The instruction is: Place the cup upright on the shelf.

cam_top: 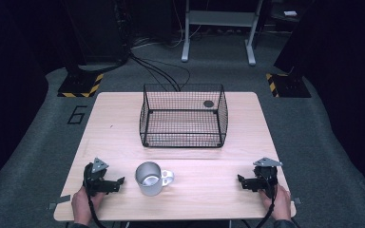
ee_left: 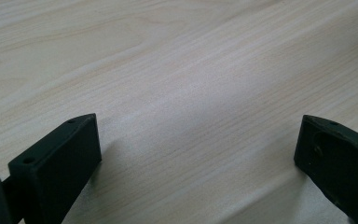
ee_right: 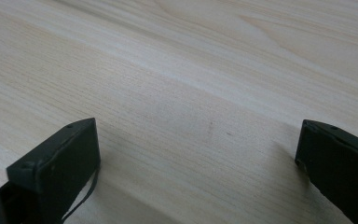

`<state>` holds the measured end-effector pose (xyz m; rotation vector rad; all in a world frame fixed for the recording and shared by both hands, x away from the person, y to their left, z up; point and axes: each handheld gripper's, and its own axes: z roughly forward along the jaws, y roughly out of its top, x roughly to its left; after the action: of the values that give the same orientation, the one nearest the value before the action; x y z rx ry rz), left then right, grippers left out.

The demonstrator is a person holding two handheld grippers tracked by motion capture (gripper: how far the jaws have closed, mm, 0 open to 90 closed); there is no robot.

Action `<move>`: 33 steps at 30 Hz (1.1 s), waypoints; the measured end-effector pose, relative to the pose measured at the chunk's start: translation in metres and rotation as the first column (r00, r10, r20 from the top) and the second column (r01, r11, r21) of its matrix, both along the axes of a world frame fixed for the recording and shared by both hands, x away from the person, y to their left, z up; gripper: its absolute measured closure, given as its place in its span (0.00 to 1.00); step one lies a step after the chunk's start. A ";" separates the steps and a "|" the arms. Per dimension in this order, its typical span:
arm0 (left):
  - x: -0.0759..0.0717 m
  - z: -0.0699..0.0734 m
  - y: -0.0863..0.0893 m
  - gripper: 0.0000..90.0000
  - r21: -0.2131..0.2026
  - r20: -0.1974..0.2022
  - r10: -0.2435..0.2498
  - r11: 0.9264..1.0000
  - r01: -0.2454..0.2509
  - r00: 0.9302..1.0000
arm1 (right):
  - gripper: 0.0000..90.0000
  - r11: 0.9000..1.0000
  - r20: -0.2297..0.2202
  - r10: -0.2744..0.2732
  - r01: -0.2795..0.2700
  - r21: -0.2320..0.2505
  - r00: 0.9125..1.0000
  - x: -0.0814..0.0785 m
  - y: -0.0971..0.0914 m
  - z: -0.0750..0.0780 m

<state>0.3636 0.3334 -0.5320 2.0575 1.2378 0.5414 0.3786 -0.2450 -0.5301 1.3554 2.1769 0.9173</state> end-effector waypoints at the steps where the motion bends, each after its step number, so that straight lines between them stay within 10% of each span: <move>1: 0.000 0.000 0.000 0.00 0.002 -0.006 -0.003 1.000 0.003 1.000 | 0.00 1.000 -0.008 -0.003 0.003 0.008 1.000 -0.001 0.000 0.000; 15: -0.004 0.001 -0.002 0.00 0.002 -0.010 0.044 0.999 -0.044 0.999 | 0.00 0.999 -0.006 0.035 -0.035 0.004 0.999 0.002 -0.003 0.000; 21: -0.007 0.004 0.001 0.00 -0.051 -0.031 -0.042 0.998 0.041 0.999 | 0.00 0.999 -0.008 0.036 -0.036 0.007 0.999 0.002 -0.003 0.000; 33: -0.032 0.037 -0.005 0.00 -0.126 0.068 -0.160 0.978 0.167 0.985 | 0.00 0.999 0.000 0.039 -0.039 0.007 0.999 0.003 -0.003 0.000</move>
<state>0.3316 0.3284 -0.4953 1.9969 1.0315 0.4279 0.3812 -0.2479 -0.5303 1.3205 2.2092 0.9408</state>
